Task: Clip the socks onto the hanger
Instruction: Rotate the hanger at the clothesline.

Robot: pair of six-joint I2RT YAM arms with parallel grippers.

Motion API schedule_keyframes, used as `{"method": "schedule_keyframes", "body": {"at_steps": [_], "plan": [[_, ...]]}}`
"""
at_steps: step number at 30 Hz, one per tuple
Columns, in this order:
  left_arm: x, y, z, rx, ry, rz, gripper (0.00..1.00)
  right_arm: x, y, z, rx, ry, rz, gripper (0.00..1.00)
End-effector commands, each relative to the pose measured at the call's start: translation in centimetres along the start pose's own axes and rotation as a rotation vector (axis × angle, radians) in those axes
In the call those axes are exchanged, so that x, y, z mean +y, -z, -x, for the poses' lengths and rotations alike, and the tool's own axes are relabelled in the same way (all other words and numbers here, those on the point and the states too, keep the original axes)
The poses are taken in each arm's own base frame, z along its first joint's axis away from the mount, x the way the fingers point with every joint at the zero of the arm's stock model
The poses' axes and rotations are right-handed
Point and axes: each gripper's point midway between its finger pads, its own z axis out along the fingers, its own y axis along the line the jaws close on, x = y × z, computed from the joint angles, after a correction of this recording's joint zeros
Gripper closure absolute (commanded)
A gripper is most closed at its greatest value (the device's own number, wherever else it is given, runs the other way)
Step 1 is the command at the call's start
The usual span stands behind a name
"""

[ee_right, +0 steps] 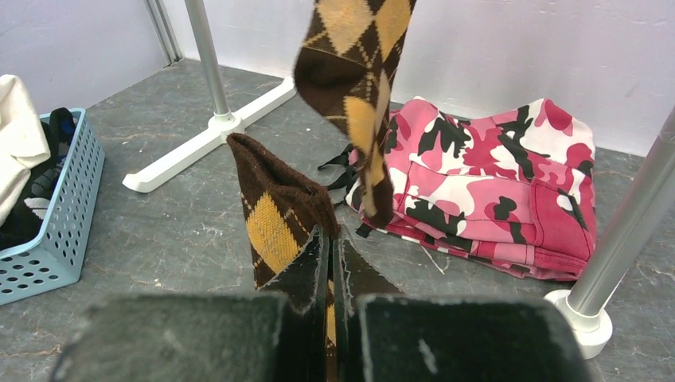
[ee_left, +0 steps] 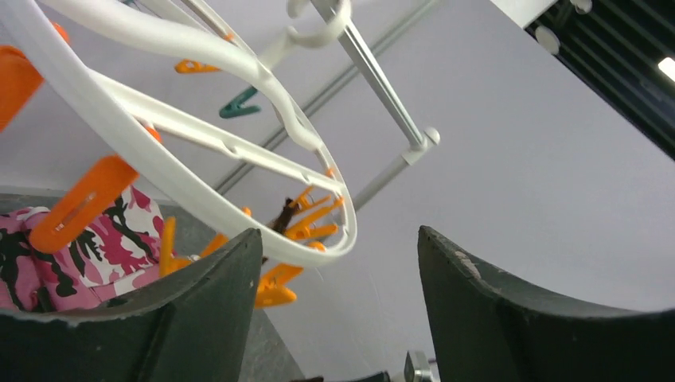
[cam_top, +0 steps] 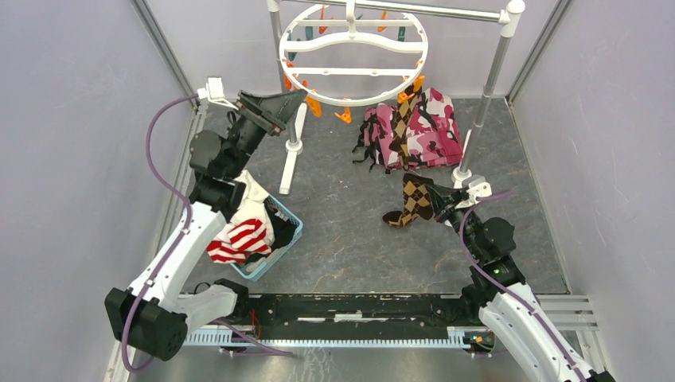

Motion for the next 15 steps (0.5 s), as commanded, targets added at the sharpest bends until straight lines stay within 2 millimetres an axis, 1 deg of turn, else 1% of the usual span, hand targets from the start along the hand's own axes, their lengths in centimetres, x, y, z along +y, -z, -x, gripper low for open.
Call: {"method": "schedule_keyframes", "body": {"at_steps": [1,3,8,13,15], "plan": [[3.3,-1.9,1.7,-0.048,-0.028,0.177,0.27,0.1,-0.2,2.5,-0.076,0.017,0.007,1.00],[4.1,-2.5,2.0,-0.051,-0.034,0.222,0.32,0.0,-0.2,2.5,-0.077,0.020,0.003,1.00],[5.3,-3.3,2.7,-0.067,-0.056,0.290,0.33,0.0,-0.1,2.5,-0.079,0.021,0.000,1.00],[5.6,-4.3,3.6,-0.091,-0.083,0.307,0.33,0.0,-0.1,2.5,-0.082,0.020,0.003,1.00],[5.7,-4.9,3.8,-0.092,-0.089,0.308,0.40,0.0,-0.1,2.6,-0.083,0.020,-0.001,1.00]]}}
